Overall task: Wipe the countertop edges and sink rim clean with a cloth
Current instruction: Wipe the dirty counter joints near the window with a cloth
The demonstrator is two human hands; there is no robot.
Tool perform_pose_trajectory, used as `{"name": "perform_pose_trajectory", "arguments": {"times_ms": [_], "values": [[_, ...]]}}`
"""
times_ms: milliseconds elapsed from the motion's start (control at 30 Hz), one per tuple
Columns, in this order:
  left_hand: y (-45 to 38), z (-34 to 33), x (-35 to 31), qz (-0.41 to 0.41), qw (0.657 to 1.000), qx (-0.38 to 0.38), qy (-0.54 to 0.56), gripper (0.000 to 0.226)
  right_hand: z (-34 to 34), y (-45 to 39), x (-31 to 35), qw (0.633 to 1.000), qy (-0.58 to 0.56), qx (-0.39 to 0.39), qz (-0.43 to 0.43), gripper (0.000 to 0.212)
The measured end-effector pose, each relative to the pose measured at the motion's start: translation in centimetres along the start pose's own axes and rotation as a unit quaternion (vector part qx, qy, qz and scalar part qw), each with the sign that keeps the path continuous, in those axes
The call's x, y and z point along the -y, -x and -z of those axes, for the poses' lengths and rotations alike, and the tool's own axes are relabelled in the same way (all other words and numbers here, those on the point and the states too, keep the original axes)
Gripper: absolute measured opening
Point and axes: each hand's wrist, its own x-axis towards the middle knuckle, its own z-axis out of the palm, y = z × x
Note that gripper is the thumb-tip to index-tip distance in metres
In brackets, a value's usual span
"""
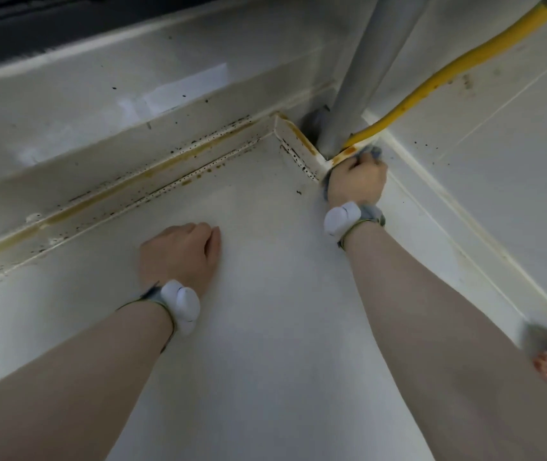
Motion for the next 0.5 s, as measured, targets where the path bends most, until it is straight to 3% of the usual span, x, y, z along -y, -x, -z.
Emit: {"name": "perform_pose_trajectory", "arguments": {"times_ms": [167,333,500], "values": [[0.0,-0.1,0.1,-0.007,1.000,-0.013,-0.004,0.040,1.1,-2.9,-1.2,0.996,0.069,0.043,0.028,0.027],[0.1,-0.1,0.0,-0.011,1.000,-0.015,0.015,0.038,1.0,-1.2,-0.9,0.986,0.166,0.015,0.017,0.031],[0.3,-0.3,-0.3,-0.034,0.998,-0.032,0.029,0.038,1.4,4.4,-1.5,0.939,0.290,0.021,0.182,0.038]]}}
